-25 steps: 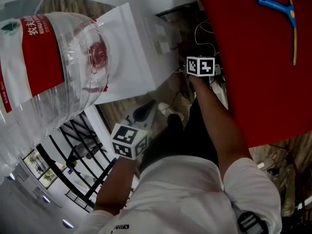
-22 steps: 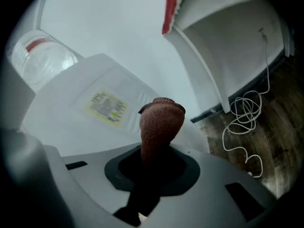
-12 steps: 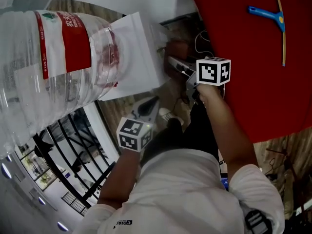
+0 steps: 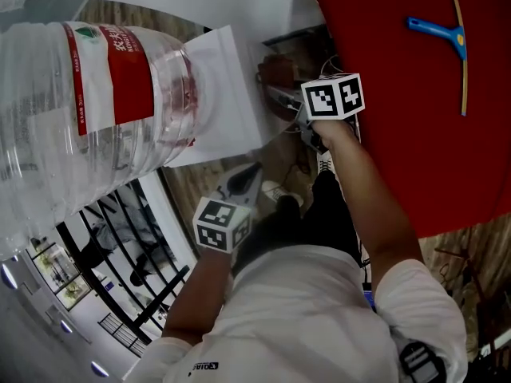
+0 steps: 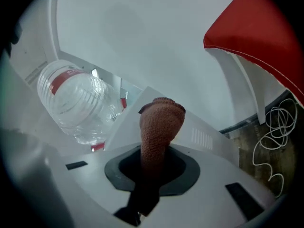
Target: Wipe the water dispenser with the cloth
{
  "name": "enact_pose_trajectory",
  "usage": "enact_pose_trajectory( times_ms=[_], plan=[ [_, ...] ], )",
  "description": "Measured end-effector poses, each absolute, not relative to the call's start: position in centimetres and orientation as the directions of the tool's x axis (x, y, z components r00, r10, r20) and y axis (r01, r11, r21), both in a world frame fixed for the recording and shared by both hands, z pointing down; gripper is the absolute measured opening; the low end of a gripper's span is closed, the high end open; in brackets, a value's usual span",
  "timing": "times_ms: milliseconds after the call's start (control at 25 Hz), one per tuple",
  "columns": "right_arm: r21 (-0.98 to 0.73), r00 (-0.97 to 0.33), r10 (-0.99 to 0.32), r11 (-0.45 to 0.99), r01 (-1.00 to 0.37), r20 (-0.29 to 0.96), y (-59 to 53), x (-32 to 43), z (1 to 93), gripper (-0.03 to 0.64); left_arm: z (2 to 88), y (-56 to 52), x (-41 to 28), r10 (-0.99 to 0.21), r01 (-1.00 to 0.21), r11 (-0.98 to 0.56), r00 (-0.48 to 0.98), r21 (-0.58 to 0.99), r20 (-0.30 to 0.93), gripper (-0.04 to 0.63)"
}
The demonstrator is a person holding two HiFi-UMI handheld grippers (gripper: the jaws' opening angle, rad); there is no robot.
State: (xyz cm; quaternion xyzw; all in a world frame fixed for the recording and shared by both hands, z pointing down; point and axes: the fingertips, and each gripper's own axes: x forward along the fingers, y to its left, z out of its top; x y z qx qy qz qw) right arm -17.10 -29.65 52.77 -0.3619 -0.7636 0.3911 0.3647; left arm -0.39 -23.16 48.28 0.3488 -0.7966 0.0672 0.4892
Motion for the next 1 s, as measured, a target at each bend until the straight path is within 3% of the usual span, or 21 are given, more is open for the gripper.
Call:
enact_pose_trajectory(
  times_ms=[520,1000],
  plan=[
    [-0.846,-0.429,0.791,0.524,0.104,0.437,-29.4,-18.3,65.6,0.058,49.2,-22.1,-0.7,-0.467,-0.581,0.778,-0.28,0.239,0.838,-0.011],
    [-0.796,-0.388,0.747,0.603,0.054,0.54,-28.7,-19.5,77.1,0.058,50.6,-21.0,1.0,-0.437,-0.566,0.788,-0.238,0.242,0.868,-0.011]
  ],
)
